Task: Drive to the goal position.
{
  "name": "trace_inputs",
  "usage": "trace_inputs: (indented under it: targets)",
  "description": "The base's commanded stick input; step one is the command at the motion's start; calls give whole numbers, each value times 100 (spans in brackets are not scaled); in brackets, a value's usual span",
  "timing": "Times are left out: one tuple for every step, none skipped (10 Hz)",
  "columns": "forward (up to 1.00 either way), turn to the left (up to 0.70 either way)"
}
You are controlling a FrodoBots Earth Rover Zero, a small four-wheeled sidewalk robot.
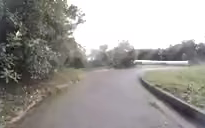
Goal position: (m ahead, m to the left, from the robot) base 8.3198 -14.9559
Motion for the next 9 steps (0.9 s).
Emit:
trace_inputs:
  targets:
    - [100, -2]
    - [100, -2]
    - [100, -2]
    - [100, -2]
    - [100, -2]
    - [100, -2]
    - [100, -3]
    - [100, -3]
    - [100, -3]
